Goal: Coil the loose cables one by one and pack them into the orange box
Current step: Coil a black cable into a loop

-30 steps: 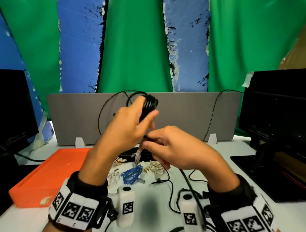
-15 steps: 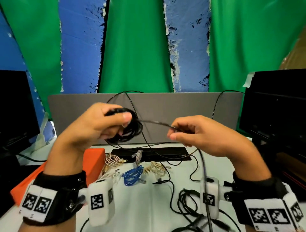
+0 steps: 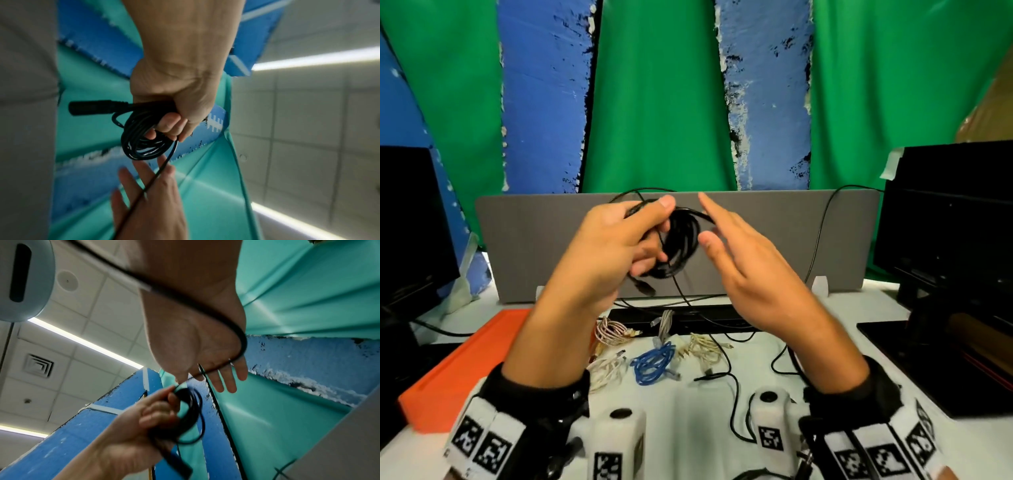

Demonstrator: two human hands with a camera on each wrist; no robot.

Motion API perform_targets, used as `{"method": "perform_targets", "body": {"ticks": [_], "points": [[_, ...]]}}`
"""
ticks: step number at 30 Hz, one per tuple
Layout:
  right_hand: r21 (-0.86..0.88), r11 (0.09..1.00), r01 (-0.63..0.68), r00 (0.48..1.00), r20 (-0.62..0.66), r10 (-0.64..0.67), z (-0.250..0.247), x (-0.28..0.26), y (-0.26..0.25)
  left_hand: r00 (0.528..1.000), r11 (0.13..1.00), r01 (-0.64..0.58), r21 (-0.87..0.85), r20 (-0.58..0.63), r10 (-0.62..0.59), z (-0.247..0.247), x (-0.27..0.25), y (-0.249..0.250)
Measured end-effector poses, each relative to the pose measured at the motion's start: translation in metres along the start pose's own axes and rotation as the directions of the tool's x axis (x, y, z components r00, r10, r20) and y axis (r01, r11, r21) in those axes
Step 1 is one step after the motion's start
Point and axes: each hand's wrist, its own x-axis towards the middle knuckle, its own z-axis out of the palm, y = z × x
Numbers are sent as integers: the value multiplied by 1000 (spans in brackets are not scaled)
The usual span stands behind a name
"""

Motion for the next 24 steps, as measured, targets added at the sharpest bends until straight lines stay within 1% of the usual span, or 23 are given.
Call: {"method": "perform_targets", "body": {"ticks": [2, 4, 6, 8, 10, 11, 12, 13, 14, 15, 16, 18, 19, 20, 21, 22, 23, 24], "points": [[84, 995, 62, 994, -97, -54, 5, 0, -1, 990, 985, 79, -155, 124, -60, 10, -5, 3], [145, 983, 111, 983, -159, -87, 5, 0, -1, 969, 957, 140, -255, 232, -80, 8, -7, 3], [246, 960, 131, 984, -149, -96, 3, -2, -2, 926, 929, 195, -315, 372, -68, -1, -7, 2], [354, 925, 137, 987, -124, -99, 2, -3, -5, 867, 916, 220, -335, 498, -26, -12, -7, -1], [431, 889, 156, 987, -114, -118, 2, -5, -9, 814, 925, 218, -312, 581, 4, -18, -8, -1], [459, 872, 171, 984, -121, -130, 2, -6, -10, 802, 926, 216, -308, 598, 12, -17, -10, 0], [478, 859, 183, 982, -138, -132, 2, -5, -10, 810, 924, 212, -319, 586, 16, -14, -12, 2], [501, 846, 181, 981, -152, -120, 3, -4, -9, 841, 913, 210, -350, 541, 14, -9, -13, 5], [528, 834, 159, 984, -150, -93, 3, -2, -7, 886, 889, 210, -407, 464, 3, -2, -14, 10], [547, 828, 122, 990, -123, -65, 4, 0, -4, 929, 845, 207, -494, 370, -12, 5, -13, 13], [519, 851, 79, 995, -89, -38, 5, 1, -1, 960, 777, 194, -599, 280, -24, 10, -11, 15], [338, 941, 3, 1000, -9, 0, 8, 3, 5, 992, 599, 118, -792, 122, -34, 12, -5, 17], [242, 970, -13, 999, 36, 5, 11, 2, 5, 998, 507, 61, -860, 56, -24, 9, -1, 16], [173, 985, -24, 996, 86, 9, 16, 0, 4, 1000, 434, 7, -901, 0, -15, 6, 2, 15], [136, 990, -35, 989, 144, 15, 21, -1, 0, 998, 396, -42, -917, -53, -18, 2, 4, 13], [100, 994, -49, 977, 213, 27, 26, -2, -3, 993, 412, -93, -906, -113, -23, 0, 6, 10], [52, 997, -53, 956, 290, 36, 29, -4, -7, 982, 482, -162, -861, -190, -9, 0, 8, 7], [-3, 999, -35, 928, 371, 34, 31, -6, -12, 959, 598, -249, -762, -281, 42, 2, 9, 3]]}}
